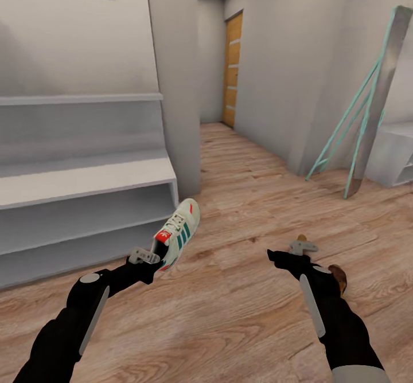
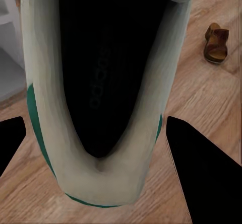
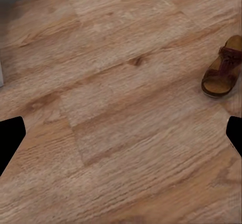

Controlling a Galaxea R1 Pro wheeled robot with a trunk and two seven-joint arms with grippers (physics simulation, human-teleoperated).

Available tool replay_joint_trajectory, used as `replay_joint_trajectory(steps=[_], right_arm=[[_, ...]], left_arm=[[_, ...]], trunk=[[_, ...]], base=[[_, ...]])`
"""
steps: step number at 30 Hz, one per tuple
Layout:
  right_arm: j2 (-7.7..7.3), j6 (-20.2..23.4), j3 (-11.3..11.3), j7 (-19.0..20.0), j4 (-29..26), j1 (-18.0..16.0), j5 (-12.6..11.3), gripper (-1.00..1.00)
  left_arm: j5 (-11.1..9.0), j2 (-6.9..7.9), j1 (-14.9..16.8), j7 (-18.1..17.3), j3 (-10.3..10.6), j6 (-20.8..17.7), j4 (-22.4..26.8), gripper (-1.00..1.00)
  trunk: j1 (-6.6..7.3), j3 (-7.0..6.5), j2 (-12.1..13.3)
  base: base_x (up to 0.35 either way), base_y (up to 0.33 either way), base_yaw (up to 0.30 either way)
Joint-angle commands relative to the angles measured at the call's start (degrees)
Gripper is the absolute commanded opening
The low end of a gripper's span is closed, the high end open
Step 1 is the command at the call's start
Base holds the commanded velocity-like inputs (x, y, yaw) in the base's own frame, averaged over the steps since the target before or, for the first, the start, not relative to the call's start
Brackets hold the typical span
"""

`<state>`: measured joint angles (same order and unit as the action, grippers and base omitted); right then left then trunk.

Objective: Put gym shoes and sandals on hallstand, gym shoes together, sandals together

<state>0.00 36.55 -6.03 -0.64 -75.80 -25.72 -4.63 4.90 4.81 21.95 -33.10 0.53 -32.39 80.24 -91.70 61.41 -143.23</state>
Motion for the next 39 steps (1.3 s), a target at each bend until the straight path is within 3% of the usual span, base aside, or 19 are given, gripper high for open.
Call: replay_joint_trajectory(steps=[1, 12, 26, 39], right_arm=[[0.00, 0.26, -0.04, -0.07, -0.05, -0.04, -0.46, 1.00], [0.00, 0.23, -0.04, -0.07, -0.05, -0.04, -0.46, 1.00], [0.00, 0.23, -0.04, -0.07, 0.00, -0.04, -0.57, 1.00], [-0.07, -0.04, -0.06, -0.13, 0.04, -0.04, -0.57, 1.00]], left_arm=[[0.46, 0.02, 0.03, -0.38, 0.00, -0.13, 0.09, -1.00], [0.53, 0.02, -0.06, -0.38, 0.09, -0.01, 0.09, -1.00], [0.55, 0.02, -0.06, -0.38, 0.18, 0.02, 0.09, -1.00], [0.53, 0.02, -0.06, -0.38, 0.18, 0.04, 0.09, -1.00]], trunk=[[0.00, -0.01, -0.02], [0.00, -0.64, -0.02], [0.00, -1.44, -0.02], [0.00, -1.56, -0.02]], base=[[0.106, 0.000, -0.247], [0.316, -0.010, -0.247], [0.309, -0.168, -0.246], [0.337, -0.055, -0.045]])
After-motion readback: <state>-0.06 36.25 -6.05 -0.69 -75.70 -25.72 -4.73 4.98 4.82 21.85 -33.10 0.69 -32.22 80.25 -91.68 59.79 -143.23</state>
